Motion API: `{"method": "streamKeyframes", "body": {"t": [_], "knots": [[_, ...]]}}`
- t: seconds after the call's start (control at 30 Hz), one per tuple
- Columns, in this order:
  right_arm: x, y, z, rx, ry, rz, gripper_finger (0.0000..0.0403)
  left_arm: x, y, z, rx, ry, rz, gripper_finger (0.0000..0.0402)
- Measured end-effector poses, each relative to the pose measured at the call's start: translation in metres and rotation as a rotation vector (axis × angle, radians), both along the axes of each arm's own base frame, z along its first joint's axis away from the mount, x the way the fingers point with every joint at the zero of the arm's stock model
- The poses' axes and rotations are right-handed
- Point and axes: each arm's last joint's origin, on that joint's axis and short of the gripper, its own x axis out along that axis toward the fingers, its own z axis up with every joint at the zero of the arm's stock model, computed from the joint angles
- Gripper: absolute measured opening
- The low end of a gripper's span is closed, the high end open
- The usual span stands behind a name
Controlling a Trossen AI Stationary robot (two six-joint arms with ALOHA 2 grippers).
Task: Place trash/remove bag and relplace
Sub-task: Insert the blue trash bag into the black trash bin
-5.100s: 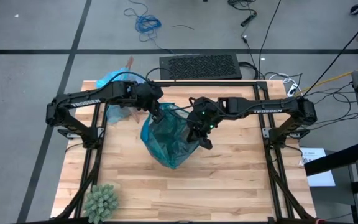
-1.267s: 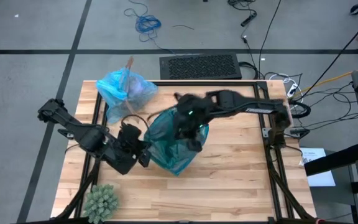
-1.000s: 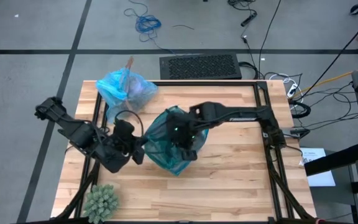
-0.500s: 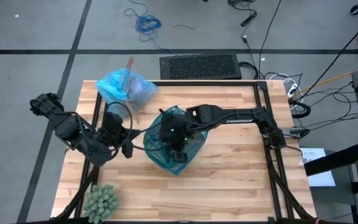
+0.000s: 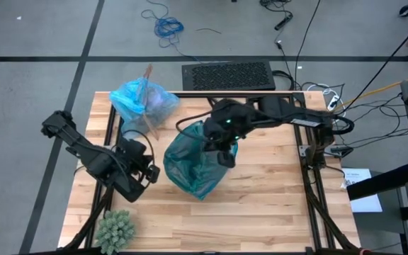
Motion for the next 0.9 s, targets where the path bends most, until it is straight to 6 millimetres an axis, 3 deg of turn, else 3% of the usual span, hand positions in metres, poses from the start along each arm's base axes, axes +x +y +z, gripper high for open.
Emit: {"method": "streamKeyframes", "body": {"t": [0.27, 0.73, 0.9], "knots": [[-0.01, -0.004, 0.005, 0.001, 0.021, -0.007, 0.0, 0.02, 0.005, -0.034, -0.01, -0.028, 0.005, 0.0], [-0.014, -0.003, 0.002, 0.03, 0.063, 0.03, 0.0, 0.075, 0.031, -0.043, 0.017, -0.165, -0.135, 0.0], [-0.013, -0.004, -0.01, -0.025, 0.164, 0.001, 0.0, 0.09, 0.044, -0.051, 0.01, -0.164, -0.19, 0.0]]}}
